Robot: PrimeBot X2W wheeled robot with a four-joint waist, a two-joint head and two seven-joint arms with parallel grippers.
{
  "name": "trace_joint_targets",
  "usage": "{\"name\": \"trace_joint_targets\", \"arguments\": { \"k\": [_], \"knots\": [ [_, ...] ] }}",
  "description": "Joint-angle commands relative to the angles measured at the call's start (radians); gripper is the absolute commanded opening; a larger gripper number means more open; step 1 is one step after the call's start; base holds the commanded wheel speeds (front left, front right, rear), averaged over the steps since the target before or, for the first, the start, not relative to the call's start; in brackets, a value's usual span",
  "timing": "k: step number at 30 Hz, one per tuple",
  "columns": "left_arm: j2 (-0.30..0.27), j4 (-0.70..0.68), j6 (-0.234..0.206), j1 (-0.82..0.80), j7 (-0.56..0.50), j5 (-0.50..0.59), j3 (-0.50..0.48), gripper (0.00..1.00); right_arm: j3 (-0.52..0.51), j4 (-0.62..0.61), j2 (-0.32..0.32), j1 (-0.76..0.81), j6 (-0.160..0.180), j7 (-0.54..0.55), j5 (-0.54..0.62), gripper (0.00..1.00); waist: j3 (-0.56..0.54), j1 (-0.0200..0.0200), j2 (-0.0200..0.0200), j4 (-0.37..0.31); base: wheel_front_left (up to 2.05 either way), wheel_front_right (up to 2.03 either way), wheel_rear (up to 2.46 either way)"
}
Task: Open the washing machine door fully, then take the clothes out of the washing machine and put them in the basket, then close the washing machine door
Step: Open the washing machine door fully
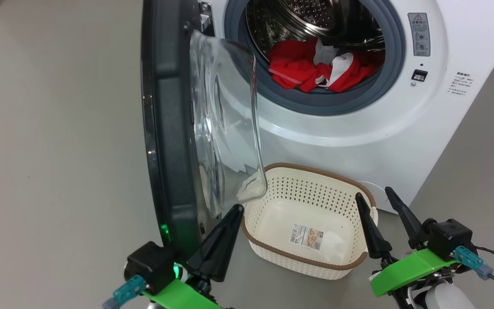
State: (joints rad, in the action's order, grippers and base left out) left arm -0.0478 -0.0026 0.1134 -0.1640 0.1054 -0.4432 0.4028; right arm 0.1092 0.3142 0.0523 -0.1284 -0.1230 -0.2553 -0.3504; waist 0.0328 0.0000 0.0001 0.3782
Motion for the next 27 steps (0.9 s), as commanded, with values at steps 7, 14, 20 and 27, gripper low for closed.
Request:
{"name": "trace_joint_targets", "arguments": {
  "k": [7,14,20,27],
  "knots": [
    [-0.032,0.058,-0.035,-0.034,0.015,0.003,-0.079,0.0,0.015,-0.028,-0.002,-0.029,-0.008,-0.006,0.014,1.0,0.0,0.0,-0.0001,0.013,0.0,0.0,0.0],
    [-0.064,0.095,-0.061,-0.039,0.006,0.007,-0.108,0.0,0.019,-0.031,-0.002,-0.018,-0.008,-0.006,0.01,1.0,-0.001,0.0,-0.0001,0.041,0.0,0.0,0.0],
    [-0.096,0.103,-0.088,-0.04,0.019,0.001,-0.156,0.0,0.019,-0.032,-0.002,-0.014,-0.008,-0.006,0.019,1.0,0.007,0.0,-0.0001,0.066,0.0,0.0,0.0],
    [-0.151,0.098,-0.128,-0.026,0.032,-0.015,-0.242,0.0,0.028,-0.029,-0.002,-0.012,-0.008,-0.006,0.026,1.0,0.011,0.0,-0.0001,0.076,0.0,0.0,0.0]
  ]
}}
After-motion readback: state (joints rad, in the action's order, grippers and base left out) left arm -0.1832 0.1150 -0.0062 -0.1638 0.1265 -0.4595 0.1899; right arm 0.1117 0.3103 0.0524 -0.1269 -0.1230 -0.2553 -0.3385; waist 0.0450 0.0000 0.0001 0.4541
